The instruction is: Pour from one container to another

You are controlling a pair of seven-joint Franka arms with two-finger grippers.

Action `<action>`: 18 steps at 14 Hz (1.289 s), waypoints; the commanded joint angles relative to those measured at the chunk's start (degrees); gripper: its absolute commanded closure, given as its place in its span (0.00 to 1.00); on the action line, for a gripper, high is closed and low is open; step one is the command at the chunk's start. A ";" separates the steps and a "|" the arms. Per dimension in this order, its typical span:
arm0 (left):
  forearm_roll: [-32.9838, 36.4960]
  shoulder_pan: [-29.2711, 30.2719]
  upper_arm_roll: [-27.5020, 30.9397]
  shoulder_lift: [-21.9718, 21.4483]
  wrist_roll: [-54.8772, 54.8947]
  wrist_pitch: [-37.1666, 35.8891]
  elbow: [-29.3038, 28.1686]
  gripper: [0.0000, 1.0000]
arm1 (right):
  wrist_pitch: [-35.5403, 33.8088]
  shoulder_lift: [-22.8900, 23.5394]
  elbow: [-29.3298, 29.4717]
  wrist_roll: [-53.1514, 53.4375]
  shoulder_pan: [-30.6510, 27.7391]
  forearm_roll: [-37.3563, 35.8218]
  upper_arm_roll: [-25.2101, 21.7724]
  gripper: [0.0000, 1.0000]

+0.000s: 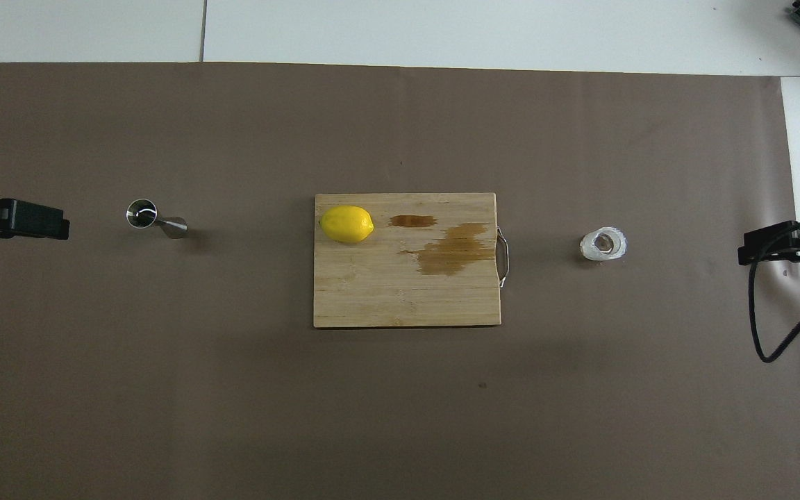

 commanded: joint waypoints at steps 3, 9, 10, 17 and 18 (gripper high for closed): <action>0.98 -1.10 0.63 -1.36 0.65 -0.47 -1.72 0.00 | -0.83 0.17 0.55 -0.65 -0.58 1.11 0.10 0.00; 0.72 -1.01 0.63 -1.54 -0.32 -0.38 -1.90 0.00 | -0.83 0.17 0.55 -0.65 -0.58 1.11 0.10 0.00; 0.72 -0.75 0.54 -1.62 0.38 -0.47 -2.33 0.00 | -0.83 0.17 0.55 -0.65 -0.58 1.02 0.10 0.00; -1.57 -0.40 1.15 -2.50 0.12 -1.34 -3.83 0.00 | -0.83 0.17 0.55 -0.65 -0.58 1.11 0.10 0.00; -1.48 -0.40 1.15 -3.29 0.47 -1.52 -5.14 0.00 | -0.83 0.17 0.55 -0.65 -0.58 1.11 0.10 0.00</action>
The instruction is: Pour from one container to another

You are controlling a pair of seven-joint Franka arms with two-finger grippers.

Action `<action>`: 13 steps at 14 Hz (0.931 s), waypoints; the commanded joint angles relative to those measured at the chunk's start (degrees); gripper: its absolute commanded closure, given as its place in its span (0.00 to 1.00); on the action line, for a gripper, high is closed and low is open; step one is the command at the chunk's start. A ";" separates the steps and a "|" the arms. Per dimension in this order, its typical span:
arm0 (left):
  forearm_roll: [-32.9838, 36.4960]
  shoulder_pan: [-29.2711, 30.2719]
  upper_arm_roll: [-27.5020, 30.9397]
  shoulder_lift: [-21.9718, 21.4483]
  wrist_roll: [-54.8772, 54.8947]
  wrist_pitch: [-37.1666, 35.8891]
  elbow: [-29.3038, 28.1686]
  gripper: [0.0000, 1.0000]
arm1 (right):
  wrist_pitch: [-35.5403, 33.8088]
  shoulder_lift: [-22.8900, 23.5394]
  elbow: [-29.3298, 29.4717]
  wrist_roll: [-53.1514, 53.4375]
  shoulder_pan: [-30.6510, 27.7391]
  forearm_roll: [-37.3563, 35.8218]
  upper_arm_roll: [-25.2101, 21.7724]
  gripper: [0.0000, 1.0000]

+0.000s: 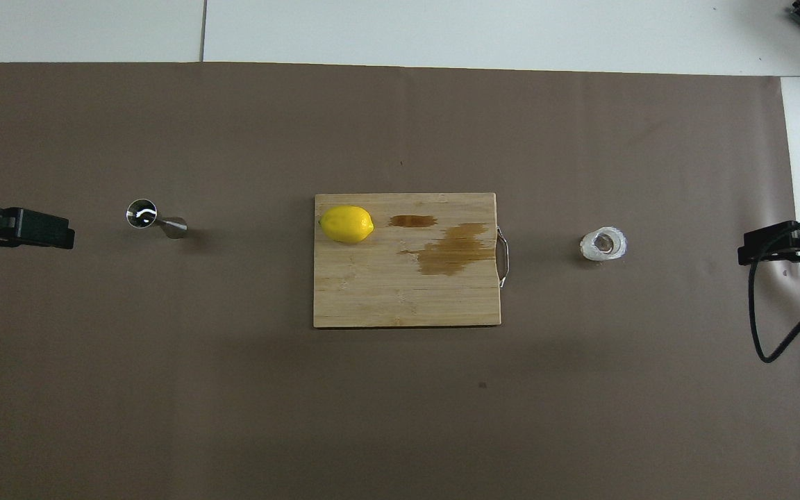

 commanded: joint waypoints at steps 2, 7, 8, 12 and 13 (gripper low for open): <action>-0.85 0.50 0.45 -2.67 0.36 0.30 -3.28 0.00 | -0.83 0.25 0.55 -0.65 -0.58 1.11 0.10 0.00; -1.20 3.04 0.53 2.93 0.01 -0.48 2.15 0.00 | -0.83 0.16 0.55 -0.65 -0.58 1.11 0.10 0.00; -1.55 3.31 0.53 4.87 -2.34 -0.39 3.48 0.00 | -0.83 0.16 0.55 -0.65 -0.58 1.11 0.10 0.00; -5.85 8.49 0.53 13.21 -7.53 -0.39 10.86 0.00 | -0.83 0.16 0.55 -0.65 -0.58 1.11 0.10 0.00; -6.73 9.63 0.53 15.24 -10.33 -0.13 12.44 0.00 | -0.83 0.16 0.55 -0.65 -0.58 1.11 0.10 0.00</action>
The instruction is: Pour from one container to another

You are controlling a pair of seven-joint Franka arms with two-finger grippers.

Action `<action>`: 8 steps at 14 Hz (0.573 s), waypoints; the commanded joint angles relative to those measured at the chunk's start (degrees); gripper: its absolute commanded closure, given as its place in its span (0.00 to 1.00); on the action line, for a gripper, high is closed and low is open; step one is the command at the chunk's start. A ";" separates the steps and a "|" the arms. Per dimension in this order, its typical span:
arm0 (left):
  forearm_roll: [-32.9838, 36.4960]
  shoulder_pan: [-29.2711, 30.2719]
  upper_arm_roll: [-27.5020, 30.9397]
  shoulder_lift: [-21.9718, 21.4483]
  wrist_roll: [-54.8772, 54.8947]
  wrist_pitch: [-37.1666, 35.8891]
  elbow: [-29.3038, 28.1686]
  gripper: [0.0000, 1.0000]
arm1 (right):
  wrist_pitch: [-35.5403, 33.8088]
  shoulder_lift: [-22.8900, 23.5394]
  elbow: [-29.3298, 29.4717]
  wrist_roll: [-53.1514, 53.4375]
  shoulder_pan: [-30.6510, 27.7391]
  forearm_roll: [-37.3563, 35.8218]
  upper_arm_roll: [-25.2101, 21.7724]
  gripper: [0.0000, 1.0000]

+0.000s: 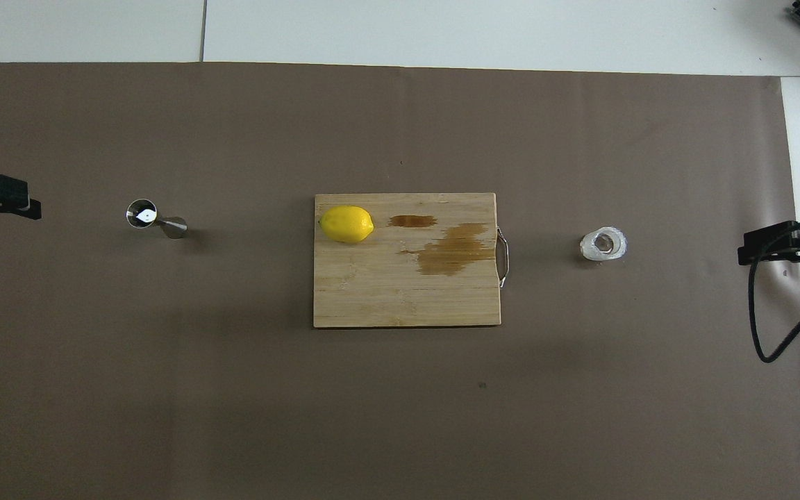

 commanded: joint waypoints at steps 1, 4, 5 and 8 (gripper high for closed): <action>-3.23 2.55 -0.40 7.38 -7.06 0.14 6.84 0.00 | -0.83 0.16 0.55 -0.65 -0.58 1.11 0.10 0.00; -6.84 5.02 -0.41 10.38 -15.23 3.65 7.20 0.00 | -0.83 0.16 0.55 -0.65 -0.58 1.11 0.10 0.00; -8.85 5.19 -0.41 11.26 -19.18 4.53 7.03 0.00 | -0.83 0.25 0.55 -0.65 -0.58 1.11 0.10 0.00; -14.56 6.69 -0.41 11.88 -29.90 6.12 5.28 0.00 | -0.83 0.16 0.55 -0.65 -0.58 1.11 0.10 0.00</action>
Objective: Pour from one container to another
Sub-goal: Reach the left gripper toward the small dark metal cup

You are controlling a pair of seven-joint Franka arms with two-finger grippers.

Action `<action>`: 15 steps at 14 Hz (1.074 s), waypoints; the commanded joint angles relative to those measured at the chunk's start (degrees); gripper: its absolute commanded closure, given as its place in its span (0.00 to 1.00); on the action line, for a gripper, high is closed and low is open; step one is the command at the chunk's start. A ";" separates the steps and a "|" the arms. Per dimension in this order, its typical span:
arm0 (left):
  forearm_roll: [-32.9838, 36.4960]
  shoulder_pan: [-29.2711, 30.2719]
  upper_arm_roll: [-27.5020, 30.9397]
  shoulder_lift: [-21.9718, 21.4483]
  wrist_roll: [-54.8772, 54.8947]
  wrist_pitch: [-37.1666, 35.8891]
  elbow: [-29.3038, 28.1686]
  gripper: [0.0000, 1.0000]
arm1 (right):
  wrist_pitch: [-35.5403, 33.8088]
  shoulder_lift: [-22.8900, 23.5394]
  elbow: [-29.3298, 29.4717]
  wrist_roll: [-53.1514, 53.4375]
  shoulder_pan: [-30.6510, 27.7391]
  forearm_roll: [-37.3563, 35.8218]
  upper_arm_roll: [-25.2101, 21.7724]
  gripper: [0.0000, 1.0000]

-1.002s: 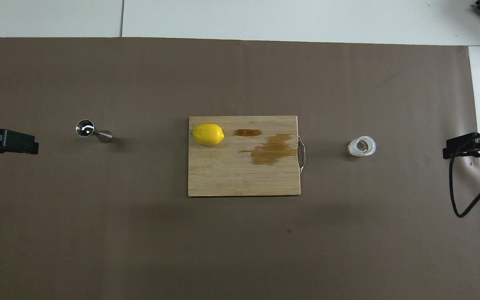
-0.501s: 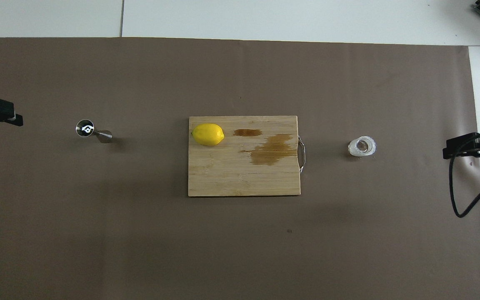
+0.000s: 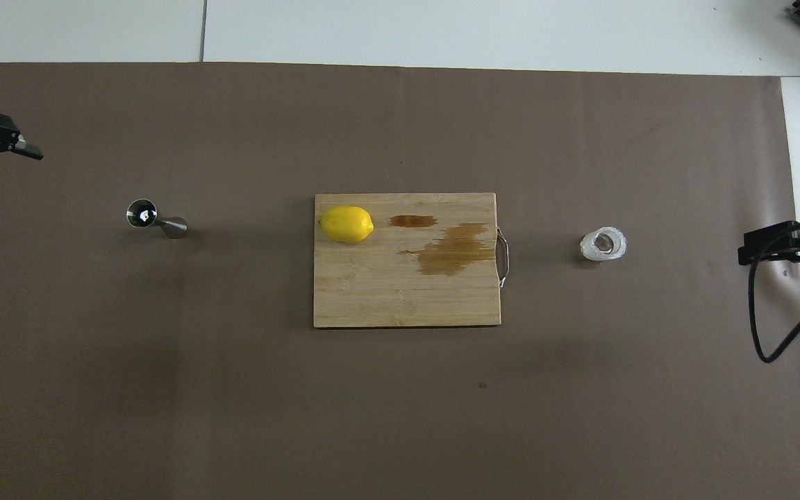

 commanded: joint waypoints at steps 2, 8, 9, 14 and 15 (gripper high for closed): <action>-9.54 3.11 -0.43 0.87 -14.49 2.61 -3.77 0.00 | -0.83 0.16 0.55 -0.65 -0.58 1.11 0.10 0.00; -23.18 6.90 -0.43 -0.98 -30.86 8.33 -16.78 0.00 | -0.83 0.16 0.55 -0.65 -0.58 1.11 0.10 0.00; -25.46 7.60 -0.43 -1.59 -31.57 8.69 -19.67 0.00 | -0.83 0.16 0.55 -0.65 -0.58 1.11 0.10 0.00; -38.12 8.66 -0.43 -1.51 -31.93 13.08 -29.62 0.00 | -0.83 0.16 0.55 -0.65 -0.58 1.11 0.10 0.00; -39.62 8.74 -0.51 -1.59 -31.84 13.09 -30.76 0.00 | -0.83 0.16 0.55 -0.65 -0.58 1.11 0.10 0.00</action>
